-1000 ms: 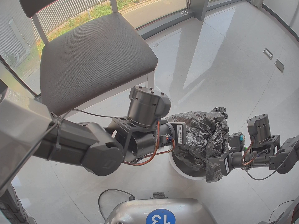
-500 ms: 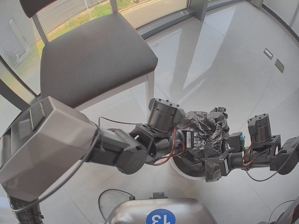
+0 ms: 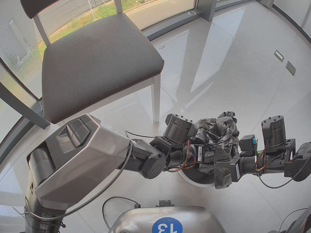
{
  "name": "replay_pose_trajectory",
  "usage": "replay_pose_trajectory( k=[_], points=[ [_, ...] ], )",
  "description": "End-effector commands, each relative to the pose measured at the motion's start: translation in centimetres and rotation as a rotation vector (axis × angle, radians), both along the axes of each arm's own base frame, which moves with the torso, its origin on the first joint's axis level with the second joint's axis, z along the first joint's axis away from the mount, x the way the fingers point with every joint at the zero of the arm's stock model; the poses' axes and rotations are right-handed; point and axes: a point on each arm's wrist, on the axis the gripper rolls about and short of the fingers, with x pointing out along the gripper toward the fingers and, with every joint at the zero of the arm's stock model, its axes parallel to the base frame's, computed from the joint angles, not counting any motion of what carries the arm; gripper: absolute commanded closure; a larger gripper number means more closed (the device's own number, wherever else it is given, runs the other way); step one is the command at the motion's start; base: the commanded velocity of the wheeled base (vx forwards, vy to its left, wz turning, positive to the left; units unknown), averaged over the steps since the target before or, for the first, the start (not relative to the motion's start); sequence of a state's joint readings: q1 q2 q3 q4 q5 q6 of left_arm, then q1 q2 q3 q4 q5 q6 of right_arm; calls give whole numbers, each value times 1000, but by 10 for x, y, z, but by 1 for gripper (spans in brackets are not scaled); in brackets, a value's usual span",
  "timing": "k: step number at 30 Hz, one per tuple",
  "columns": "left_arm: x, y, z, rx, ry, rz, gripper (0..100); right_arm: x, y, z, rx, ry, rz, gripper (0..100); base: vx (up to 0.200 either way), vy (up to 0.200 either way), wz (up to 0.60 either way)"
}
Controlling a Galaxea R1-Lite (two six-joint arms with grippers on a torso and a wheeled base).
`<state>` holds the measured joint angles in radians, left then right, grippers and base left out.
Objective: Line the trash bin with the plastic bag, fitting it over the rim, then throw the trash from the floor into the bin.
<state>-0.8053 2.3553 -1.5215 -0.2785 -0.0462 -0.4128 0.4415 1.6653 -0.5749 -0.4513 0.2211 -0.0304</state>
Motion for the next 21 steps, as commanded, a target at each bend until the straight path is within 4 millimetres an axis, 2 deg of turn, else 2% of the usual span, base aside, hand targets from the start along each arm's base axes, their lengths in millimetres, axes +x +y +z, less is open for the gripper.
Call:
replay_pose_trajectory(
  k=[1,8,21],
  points=[
    [5,-8,-15,5,57,-24,100,0,0,-3,-9,8,5,100,0,0,0],
    [15,-22,-28,9,78,-35,100,0,1,-5,-13,15,5,100,0,0,0],
    [29,-40,-33,24,69,-44,100,-1,4,-4,-11,14,17,100,0,0,0]
  ],
)
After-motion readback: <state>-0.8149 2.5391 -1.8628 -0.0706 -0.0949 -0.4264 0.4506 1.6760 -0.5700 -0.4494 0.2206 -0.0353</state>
